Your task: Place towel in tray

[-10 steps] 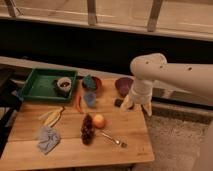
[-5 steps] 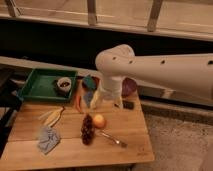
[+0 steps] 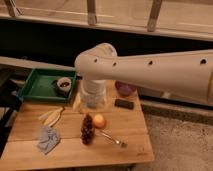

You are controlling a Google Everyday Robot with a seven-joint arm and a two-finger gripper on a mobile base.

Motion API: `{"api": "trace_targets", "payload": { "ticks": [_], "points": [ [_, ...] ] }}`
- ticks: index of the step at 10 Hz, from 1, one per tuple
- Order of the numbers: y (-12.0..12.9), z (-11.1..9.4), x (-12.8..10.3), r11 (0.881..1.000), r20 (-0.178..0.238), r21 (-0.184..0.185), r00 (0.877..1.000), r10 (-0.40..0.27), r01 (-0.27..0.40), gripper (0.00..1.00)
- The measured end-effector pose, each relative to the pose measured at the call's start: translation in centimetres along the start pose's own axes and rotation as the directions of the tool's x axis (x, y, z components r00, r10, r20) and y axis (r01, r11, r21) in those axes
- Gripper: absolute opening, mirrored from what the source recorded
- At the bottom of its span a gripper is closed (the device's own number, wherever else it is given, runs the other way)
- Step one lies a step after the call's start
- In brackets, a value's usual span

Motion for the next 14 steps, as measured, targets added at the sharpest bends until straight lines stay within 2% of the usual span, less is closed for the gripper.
{"api": "trace_targets", "payload": {
  "ticks": [1,3,5,7,8,11,14],
  "points": [
    [0.2,0.2,0.1,1.0,-0.007,-0.009,1.0,-0.006,0.006,0.8],
    [1.8,1.8,0.5,0.998,-0.023,-0.048,0.999,-0.037,0.036,0.8],
    [6.2,4.5,0.9,0.991,-0.036,-0.101,0.995,-0.093,0.089,0.8],
    [10.9,6.8,0.8,0.979,-0.051,-0.138,0.986,-0.157,0.148,0.8],
    [14.1,8.3,0.5,0.969,-0.062,-0.163,0.978,-0.199,0.187,0.8],
    [19.7,10.8,-0.6,0.95,-0.074,-0.217,0.967,-0.246,0.225,0.8],
    [19.6,10.8,-0.7,0.951,-0.074,-0.214,0.967,-0.244,0.224,0.8]
  ]
}}
